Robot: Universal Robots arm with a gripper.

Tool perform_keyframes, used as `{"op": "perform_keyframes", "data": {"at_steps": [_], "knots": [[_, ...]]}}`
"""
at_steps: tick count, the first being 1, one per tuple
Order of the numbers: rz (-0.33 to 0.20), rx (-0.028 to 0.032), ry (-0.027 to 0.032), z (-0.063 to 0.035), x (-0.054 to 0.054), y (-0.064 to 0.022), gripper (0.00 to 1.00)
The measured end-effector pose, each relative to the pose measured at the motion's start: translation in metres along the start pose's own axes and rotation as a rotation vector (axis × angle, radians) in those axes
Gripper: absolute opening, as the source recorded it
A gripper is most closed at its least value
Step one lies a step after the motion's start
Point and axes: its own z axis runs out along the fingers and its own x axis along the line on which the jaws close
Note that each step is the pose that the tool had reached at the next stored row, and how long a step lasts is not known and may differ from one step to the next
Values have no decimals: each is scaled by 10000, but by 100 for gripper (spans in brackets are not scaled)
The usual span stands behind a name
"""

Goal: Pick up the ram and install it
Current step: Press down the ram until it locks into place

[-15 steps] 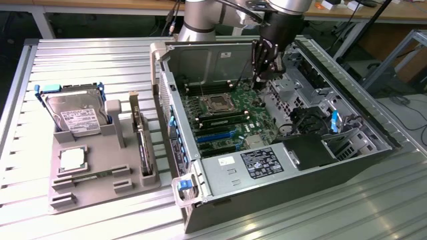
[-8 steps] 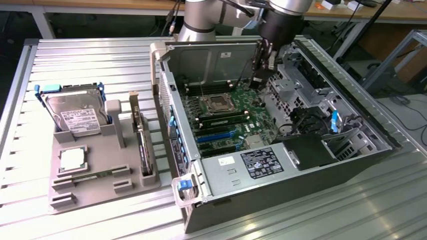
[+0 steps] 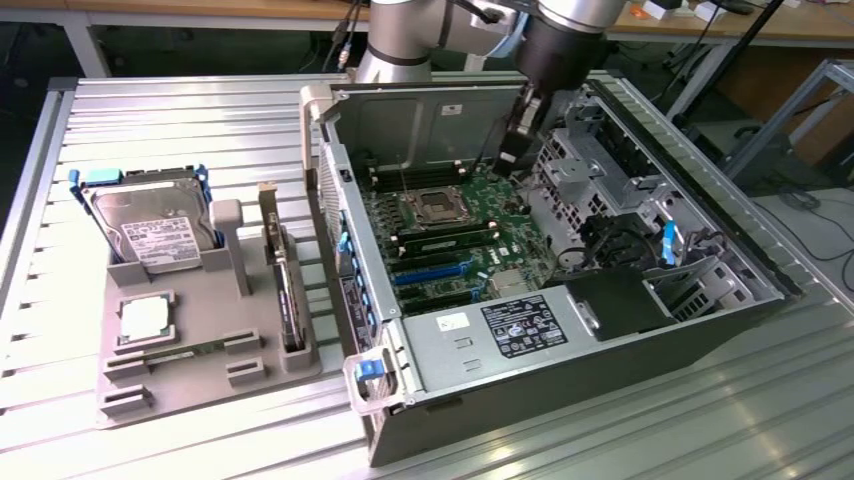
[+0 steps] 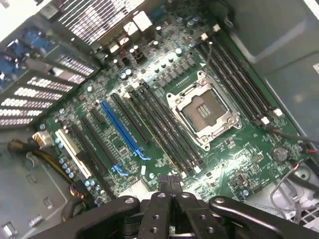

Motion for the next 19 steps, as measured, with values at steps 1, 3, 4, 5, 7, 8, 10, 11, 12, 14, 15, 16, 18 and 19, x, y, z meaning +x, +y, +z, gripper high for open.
{"op": "perform_keyframes", "data": {"at_steps": [1,3,4,5,7,8,10,11,12,14,15,16,18,19], "knots": [[436,-42,-15,5,-1,0,11],[1181,-114,-39,14,-1,0,11],[1712,-165,-56,21,-2,-1,11],[2189,-212,-72,30,-3,-1,11],[2700,-263,-90,41,-4,-2,11],[2914,-288,-121,45,-5,-2,11],[3228,-320,-182,49,-6,-2,11],[3560,-339,-225,53,-6,-2,11],[3741,-350,-238,56,-6,-2,11],[4083,-372,-259,61,-7,-3,11],[4221,-380,-267,64,-7,-3,11],[4315,-386,-273,65,-7,-4,11],[4809,-418,-303,73,-9,-4,11],[4974,-430,-313,76,-9,-5,11]]}}
